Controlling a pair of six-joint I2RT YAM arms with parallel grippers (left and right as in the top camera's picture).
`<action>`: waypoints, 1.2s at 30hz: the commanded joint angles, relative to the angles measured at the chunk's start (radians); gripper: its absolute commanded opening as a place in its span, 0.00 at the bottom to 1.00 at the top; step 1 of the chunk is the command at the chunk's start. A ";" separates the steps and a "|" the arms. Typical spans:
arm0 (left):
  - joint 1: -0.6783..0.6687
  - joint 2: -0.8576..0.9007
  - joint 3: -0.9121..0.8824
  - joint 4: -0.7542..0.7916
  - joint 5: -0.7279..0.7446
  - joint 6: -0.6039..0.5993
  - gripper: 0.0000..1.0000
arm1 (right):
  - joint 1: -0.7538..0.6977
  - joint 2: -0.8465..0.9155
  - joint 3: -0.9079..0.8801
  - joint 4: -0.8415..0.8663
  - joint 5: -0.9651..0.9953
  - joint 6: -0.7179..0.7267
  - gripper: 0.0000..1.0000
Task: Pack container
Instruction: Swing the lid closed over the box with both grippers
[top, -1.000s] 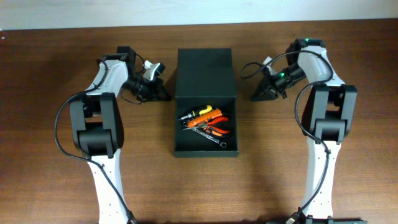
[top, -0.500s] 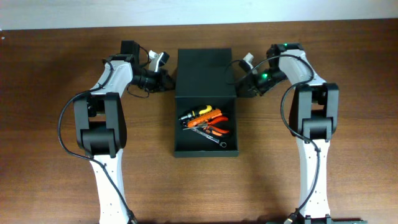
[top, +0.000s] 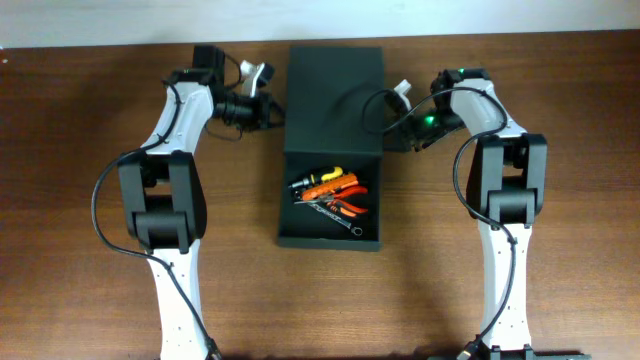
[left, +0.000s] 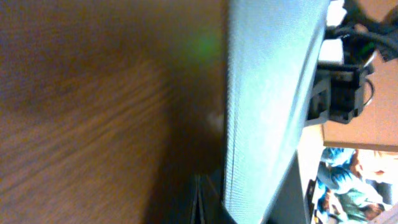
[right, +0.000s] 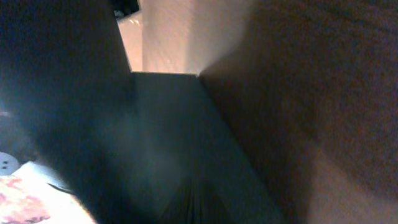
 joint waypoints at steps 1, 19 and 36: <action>-0.018 0.008 0.137 -0.065 0.014 0.006 0.02 | -0.034 -0.002 0.108 -0.098 -0.043 -0.109 0.04; -0.066 -0.008 0.710 -0.741 -0.241 0.218 0.02 | 0.003 -0.307 0.347 -0.253 0.300 0.070 0.04; -0.063 -0.460 0.714 -0.740 -0.716 0.087 0.02 | 0.217 -0.637 0.344 -0.253 0.628 0.305 0.04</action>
